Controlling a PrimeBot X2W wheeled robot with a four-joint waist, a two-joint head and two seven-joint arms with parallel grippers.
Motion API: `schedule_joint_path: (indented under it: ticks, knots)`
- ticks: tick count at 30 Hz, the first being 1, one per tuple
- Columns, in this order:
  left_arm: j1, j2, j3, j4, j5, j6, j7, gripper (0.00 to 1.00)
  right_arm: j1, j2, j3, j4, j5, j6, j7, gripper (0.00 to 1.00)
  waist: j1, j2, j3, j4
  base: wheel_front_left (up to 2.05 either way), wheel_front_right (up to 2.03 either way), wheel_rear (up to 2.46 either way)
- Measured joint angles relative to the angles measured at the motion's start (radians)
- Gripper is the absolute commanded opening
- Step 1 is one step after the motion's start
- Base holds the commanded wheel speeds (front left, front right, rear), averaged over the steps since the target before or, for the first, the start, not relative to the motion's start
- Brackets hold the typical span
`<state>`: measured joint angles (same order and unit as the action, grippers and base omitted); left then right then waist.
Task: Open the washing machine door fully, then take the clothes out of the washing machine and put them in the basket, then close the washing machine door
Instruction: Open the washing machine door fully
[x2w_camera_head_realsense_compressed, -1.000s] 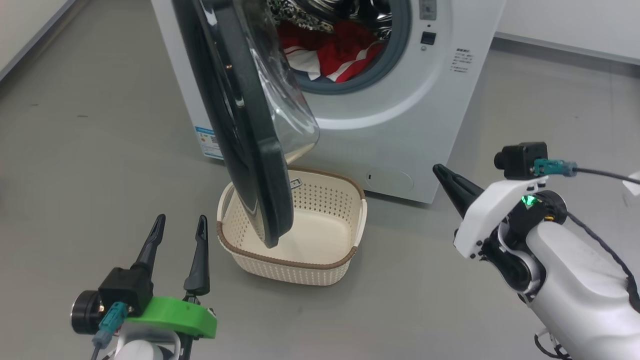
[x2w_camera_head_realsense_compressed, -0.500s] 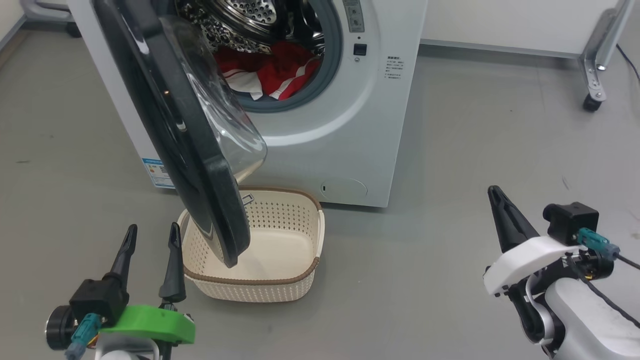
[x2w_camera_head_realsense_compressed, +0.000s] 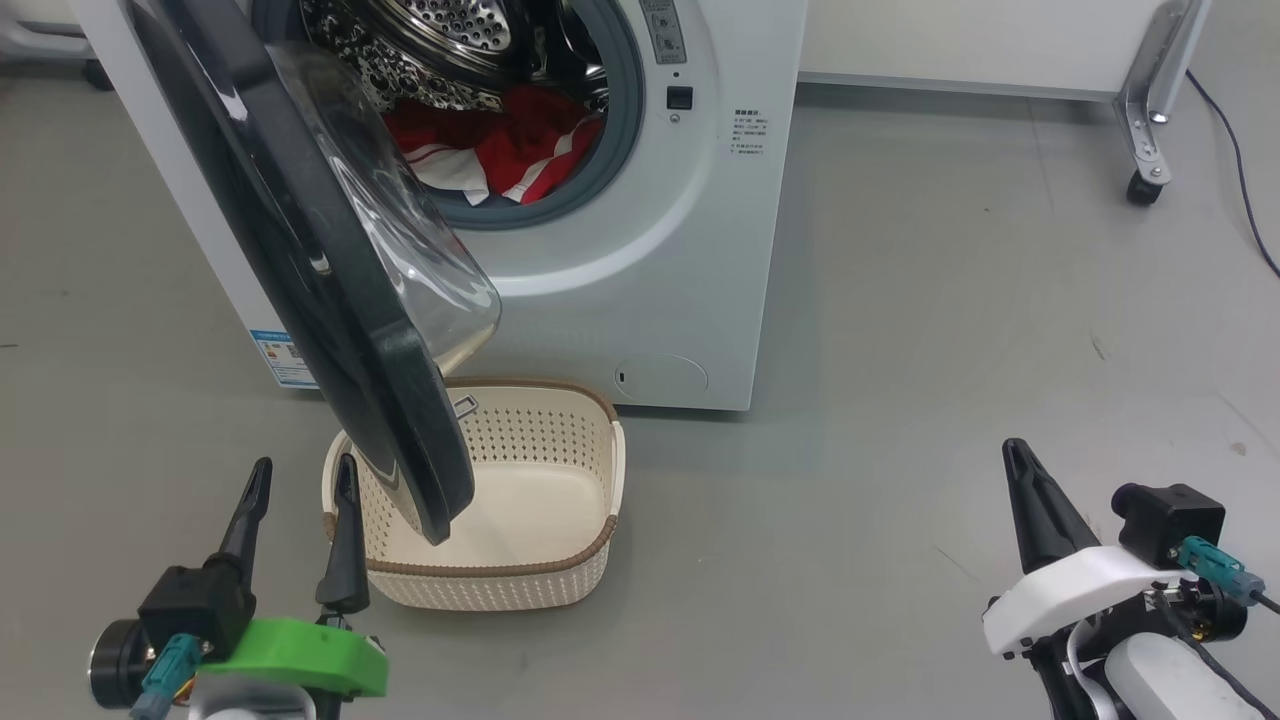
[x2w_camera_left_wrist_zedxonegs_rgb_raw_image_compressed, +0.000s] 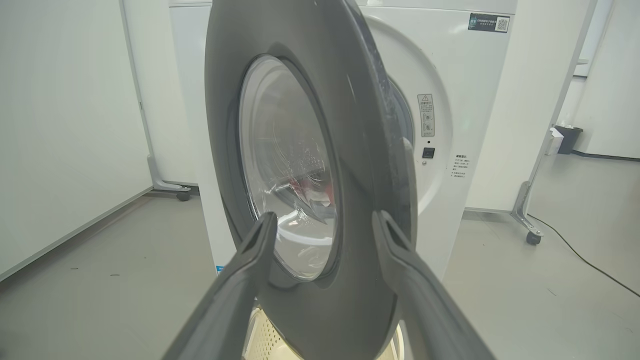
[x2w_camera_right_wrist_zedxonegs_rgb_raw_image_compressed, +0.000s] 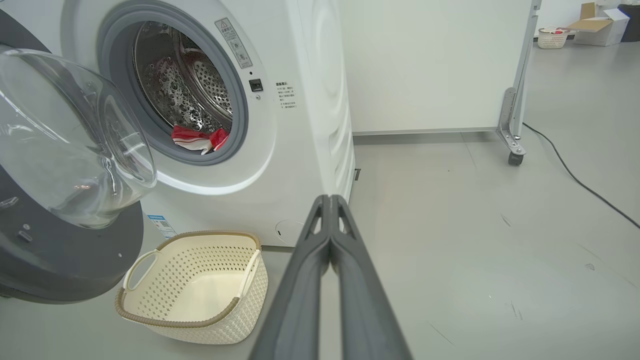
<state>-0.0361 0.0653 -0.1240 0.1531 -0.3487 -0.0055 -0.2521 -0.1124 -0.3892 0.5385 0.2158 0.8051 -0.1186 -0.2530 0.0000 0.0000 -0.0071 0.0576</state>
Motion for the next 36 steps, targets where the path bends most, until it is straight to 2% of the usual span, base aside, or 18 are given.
schedule_joint_path:
  ticks: [2, 3, 4, 16, 36]
  knots:
    - [0.004, -0.001, 0.002, 0.002, 0.0, 0.0, 0.0, 1.0, 0.014, 0.011, -0.027, -0.021, -0.018, 0.0, 0.001, 0.0, 0.0, 0.0, 0.001, -0.003, 0.0, 0.0, 0.0]
    - [0.008, -0.001, 0.004, 0.004, 0.0, 0.0, 0.0, 1.0, 0.02, 0.017, -0.043, -0.033, -0.026, 0.0, 0.001, 0.67, 0.0, 0.0, 0.002, -0.004, 0.0, 0.0, 0.0]
    - [0.011, -0.001, 0.006, 0.007, 0.0, 0.0, 0.0, 1.0, 0.023, 0.021, -0.059, -0.045, -0.036, 0.0, 0.001, 1.0, 0.0, 0.0, 0.003, -0.006, 0.0, 0.0, 0.0]
    - [0.021, -0.008, 0.013, 0.024, 0.006, -0.013, 0.0, 1.0, 0.093, 0.06, -0.16, -0.129, -0.13, -0.007, 0.001, 1.0, 0.0, 0.0, 0.022, -0.021, 0.0, 0.0, 0.0]
    - [0.021, -0.015, 0.018, 0.049, 0.016, -0.035, 0.0, 1.0, 0.181, 0.109, -0.215, -0.185, -0.211, -0.007, 0.001, 1.0, 0.0, 0.0, 0.008, -0.019, 0.0, 0.0, 0.0]
